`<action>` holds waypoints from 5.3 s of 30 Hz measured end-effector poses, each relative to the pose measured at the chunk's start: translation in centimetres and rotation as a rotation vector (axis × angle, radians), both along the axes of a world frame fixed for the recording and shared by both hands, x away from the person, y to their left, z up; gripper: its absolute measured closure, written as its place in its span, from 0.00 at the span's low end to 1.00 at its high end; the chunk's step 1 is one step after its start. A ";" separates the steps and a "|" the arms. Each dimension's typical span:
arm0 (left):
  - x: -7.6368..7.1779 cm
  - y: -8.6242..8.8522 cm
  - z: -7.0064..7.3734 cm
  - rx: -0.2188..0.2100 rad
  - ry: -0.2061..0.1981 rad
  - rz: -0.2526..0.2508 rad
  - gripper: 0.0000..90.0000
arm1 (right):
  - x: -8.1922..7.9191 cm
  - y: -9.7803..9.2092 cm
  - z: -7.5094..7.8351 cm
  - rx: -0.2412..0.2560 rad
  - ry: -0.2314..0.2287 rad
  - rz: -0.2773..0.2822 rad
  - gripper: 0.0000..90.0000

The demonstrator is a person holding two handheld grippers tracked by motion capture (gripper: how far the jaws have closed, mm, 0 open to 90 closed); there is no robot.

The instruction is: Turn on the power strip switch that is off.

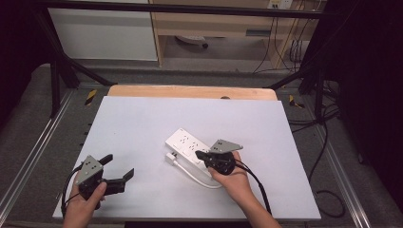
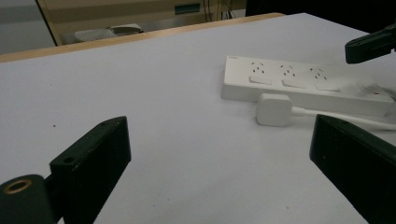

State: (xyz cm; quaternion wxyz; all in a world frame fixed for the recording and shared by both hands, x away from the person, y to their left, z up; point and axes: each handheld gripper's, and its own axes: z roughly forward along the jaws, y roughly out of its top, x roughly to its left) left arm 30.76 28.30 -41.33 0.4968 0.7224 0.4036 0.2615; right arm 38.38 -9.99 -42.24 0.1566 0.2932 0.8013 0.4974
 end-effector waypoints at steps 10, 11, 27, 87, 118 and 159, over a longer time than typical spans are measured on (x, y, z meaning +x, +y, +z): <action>0.0 0.0 0.0 0.001 0.000 -0.003 0.06 | 0.1 0.1 -0.7 -0.020 0.013 -0.006 1.00; 0.0 0.0 0.0 0.001 0.001 -0.003 0.06 | 0.1 0.1 -0.7 -0.022 0.014 -0.008 1.00; 0.0 0.0 0.0 0.005 0.002 -0.006 0.06 | 0.3 0.1 -1.4 -0.037 0.035 -0.014 1.00; 0.0 0.0 0.0 -0.004 0.004 -0.003 0.06 | 0.1 0.3 -2.5 -0.071 0.040 -0.014 1.00; -0.1 0.0 0.0 -0.003 0.004 -0.005 0.06 | -0.1 0.1 -2.7 -0.067 0.046 -0.019 1.00; 0.0 0.0 0.1 -0.001 0.003 -0.008 0.06 | -0.1 0.4 -2.6 -0.048 0.037 -0.009 1.00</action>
